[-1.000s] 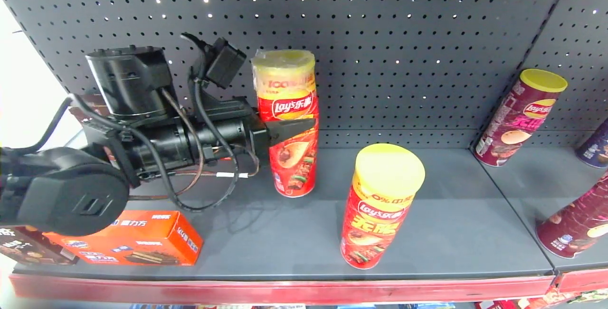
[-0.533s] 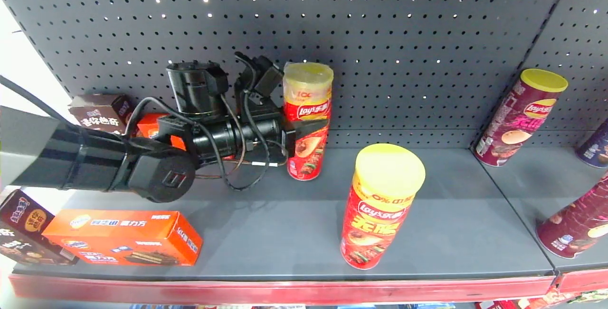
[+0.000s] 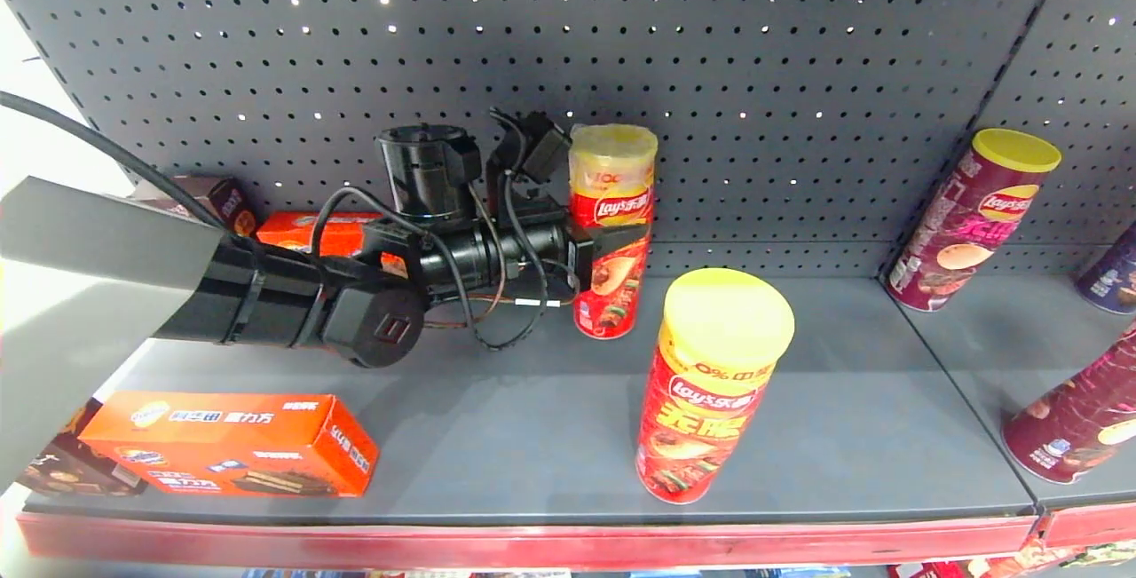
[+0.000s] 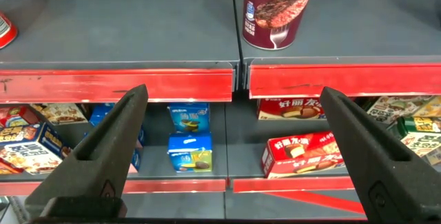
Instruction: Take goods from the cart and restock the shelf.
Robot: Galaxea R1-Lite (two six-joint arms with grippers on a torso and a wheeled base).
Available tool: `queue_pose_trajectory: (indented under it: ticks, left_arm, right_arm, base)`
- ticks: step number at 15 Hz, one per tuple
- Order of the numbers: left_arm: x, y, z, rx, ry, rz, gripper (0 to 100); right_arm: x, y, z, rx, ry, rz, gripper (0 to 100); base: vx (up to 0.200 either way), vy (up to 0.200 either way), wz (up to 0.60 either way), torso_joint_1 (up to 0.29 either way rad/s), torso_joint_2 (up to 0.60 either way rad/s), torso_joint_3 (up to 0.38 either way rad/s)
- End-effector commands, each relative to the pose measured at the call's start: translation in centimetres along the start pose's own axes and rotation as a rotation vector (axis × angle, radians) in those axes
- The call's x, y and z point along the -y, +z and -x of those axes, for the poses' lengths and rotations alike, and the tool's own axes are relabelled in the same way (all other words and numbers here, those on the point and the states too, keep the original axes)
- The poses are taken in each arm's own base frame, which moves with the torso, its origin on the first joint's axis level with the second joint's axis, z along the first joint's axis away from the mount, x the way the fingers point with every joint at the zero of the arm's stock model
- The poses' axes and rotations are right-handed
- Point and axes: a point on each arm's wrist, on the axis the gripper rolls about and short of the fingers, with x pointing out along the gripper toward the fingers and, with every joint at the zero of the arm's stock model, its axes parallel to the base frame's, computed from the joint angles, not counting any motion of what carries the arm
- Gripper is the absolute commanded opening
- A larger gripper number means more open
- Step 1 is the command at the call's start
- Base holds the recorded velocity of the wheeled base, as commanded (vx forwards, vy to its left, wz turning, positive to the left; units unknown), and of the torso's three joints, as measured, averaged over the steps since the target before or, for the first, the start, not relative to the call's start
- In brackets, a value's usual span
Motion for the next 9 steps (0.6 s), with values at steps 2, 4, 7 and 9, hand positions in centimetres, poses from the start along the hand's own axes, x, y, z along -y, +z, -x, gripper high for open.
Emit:
queue_pose_trajectory:
  ticks: [2,4,7,9]
  left_arm:
    - [-0.2,-0.5,-0.2,-0.01,0.0,0.007,0]
    - [-0.4,-0.7,-0.1,-0.012,0.005,0.009,0]
    - [-0.7,-1.4,-0.3,-0.02,0.007,0.008,0]
    - [-0.8,-1.6,-0.3,-0.023,0.01,0.004,0]
  right_arm:
    - [0.0,0.0,0.0,-0.003,0.001,0.0,100]
    - [0.0,0.0,0.0,-0.003,0.001,0.0,100]
    - [0.0,0.0,0.0,-0.003,0.001,0.0,100]
    - [0.0,0.0,0.0,-0.003,0.001,0.0,100]
  base:
    - [0.0,0.0,0.0,0.0,0.0,0.0]
    - [0.0,0.0,0.0,0.0,0.0,0.0]
    - [0.0,0.0,0.0,0.0,0.0,0.0]
    - [0.0,0.0,0.0,0.0,0.0,0.0]
